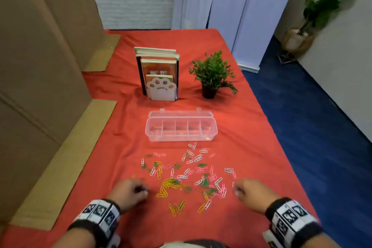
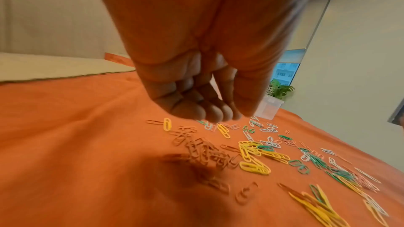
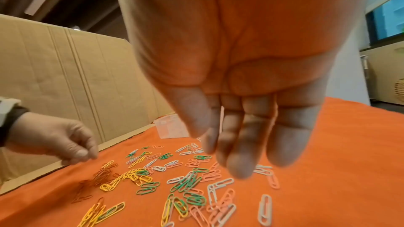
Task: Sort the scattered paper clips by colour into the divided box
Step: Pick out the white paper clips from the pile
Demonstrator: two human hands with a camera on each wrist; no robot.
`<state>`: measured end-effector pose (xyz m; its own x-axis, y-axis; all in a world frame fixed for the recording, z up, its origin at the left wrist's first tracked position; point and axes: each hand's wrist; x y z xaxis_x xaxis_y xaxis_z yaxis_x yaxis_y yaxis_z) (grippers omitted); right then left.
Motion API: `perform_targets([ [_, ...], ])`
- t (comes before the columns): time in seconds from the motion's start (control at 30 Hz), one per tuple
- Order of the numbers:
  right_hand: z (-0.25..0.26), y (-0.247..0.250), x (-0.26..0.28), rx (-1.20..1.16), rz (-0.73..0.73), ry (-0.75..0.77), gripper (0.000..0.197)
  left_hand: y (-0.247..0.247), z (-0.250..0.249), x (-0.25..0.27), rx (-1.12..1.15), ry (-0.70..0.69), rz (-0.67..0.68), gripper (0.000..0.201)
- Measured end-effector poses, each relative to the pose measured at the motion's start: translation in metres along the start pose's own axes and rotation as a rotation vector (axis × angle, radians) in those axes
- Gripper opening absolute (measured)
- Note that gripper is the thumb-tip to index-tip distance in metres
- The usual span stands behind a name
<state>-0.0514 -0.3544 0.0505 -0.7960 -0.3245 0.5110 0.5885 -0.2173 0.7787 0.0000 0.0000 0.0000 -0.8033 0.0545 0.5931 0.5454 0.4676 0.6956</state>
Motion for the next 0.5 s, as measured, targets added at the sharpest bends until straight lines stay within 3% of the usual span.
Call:
perform_targets([
  [0.03, -0.002, 0.001, -0.012, 0.017, -0.039, 0.008, 0.023, 0.002, -0.004, -0.012, 0.012, -0.032, -0.025, 0.012],
  [0.13, 0.002, -0.004, -0.034, -0.032, -0.161, 0.012, 0.020, 0.003, -0.018, -0.029, 0.049, -0.016, -0.084, 0.017],
  [0.5, 0.028, -0.014, -0.117, 0.007, -0.294, 0.071, 0.022, -0.001, -0.019, -0.077, 0.052, 0.108, -0.418, 0.017],
])
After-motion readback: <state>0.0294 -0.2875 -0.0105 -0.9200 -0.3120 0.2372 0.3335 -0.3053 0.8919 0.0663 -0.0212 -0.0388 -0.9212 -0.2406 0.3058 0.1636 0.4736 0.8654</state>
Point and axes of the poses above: each hand's wrist, its own x-axis away from the middle knuckle, its own y-axis out of the back of the hand, z = x × y, and after that the axes turned 15 degrees about y, right-handed
